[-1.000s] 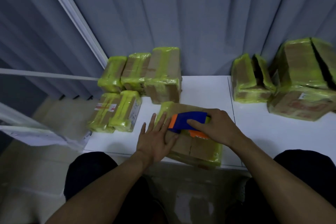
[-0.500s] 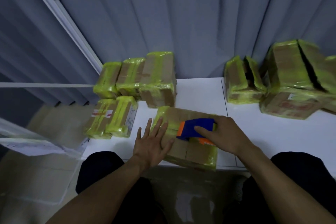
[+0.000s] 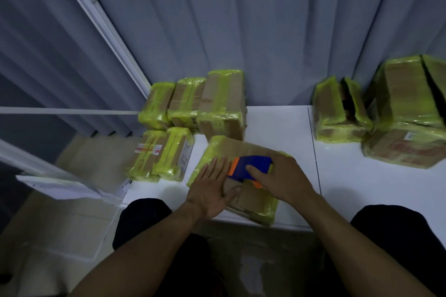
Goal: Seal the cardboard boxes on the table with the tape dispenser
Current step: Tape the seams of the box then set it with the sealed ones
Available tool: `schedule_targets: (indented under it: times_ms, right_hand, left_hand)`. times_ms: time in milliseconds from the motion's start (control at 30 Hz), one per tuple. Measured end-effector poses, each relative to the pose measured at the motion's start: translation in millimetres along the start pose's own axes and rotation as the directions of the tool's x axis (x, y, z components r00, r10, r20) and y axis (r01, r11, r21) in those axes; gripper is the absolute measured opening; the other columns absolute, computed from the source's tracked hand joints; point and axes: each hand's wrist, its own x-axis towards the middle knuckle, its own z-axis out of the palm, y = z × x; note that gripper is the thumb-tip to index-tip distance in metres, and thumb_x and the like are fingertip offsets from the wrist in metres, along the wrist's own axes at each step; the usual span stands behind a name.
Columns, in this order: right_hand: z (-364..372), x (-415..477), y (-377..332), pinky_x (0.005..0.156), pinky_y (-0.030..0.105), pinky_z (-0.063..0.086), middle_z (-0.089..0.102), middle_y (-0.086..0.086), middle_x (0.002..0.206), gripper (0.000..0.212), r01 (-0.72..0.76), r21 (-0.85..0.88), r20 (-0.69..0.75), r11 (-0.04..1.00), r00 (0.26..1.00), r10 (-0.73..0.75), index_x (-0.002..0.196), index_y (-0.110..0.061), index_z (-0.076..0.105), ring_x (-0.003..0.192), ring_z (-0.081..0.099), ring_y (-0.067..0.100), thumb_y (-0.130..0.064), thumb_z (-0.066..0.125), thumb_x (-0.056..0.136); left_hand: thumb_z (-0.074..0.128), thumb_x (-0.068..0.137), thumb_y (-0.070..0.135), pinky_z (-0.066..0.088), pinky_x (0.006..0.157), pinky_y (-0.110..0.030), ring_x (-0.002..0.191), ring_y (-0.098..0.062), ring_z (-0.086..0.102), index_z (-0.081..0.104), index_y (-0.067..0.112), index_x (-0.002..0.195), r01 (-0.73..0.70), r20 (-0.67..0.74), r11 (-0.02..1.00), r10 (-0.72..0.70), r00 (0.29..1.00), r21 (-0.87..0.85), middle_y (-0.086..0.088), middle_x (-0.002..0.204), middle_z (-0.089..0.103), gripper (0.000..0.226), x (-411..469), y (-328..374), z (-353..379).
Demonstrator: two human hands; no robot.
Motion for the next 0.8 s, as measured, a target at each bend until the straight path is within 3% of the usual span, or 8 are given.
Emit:
schedule_targets:
  times_ms: [100,300,533,800]
  right_hand:
    - [0.2,-3.5,0.0,0.077,0.025,0.055,0.068,-0.007,0.106,0.051,0.008,0.006,0.002,1.000,1.000,-0.008,0.121,-0.027,0.065,0.090,0.063,0.009,-0.065,0.066,0.087]
    - [-12.5,-3.7,-3.1,0.080,0.028,0.058,0.068,-0.007,0.105,0.048,-0.013,0.005,0.040,1.000,0.999,0.013,0.118,-0.027,0.066,0.091,0.065,0.008,-0.064,0.068,0.087]
    - [-41.4,-13.9,-5.0,0.054,0.008,0.045,0.069,-0.010,0.083,0.032,-0.055,-0.016,0.037,0.998,0.998,0.056,0.095,-0.028,0.068,0.073,0.064,0.000,-0.059,0.072,0.087]
    - [-50.5,-34.7,6.1,0.056,0.019,0.048,0.069,-0.004,0.072,0.039,-0.118,-0.072,-0.005,0.990,0.993,0.118,0.081,-0.022,0.068,0.064,0.064,0.004,-0.060,0.071,0.087]
  left_hand:
    - [0.007,0.093,0.077,-0.006,0.123,-0.035,0.147,-0.006,-0.025,-0.012,0.029,0.157,0.057,-0.052,0.998,-0.055,0.997,0.037,0.013,0.162,-0.019,0.082,-2.4,1.6,8.6]
    - [0.007,0.094,0.076,-0.005,0.124,-0.035,0.149,-0.008,-0.021,-0.009,0.029,0.157,0.041,-0.074,0.999,-0.040,0.996,0.016,0.011,0.164,-0.013,0.080,-1.7,0.9,9.0]
    - [0.004,0.092,0.078,-0.004,0.124,-0.036,0.149,-0.009,-0.019,-0.006,0.028,0.158,0.026,-0.080,1.000,-0.025,0.996,0.015,0.010,0.165,-0.011,0.083,0.5,-1.8,12.4]
    - [0.009,0.092,0.079,-0.005,0.123,-0.035,0.150,-0.009,-0.017,-0.007,0.030,0.158,-0.022,-0.055,1.000,0.022,0.998,0.011,0.010,0.165,-0.012,0.084,0.9,-2.5,11.8]
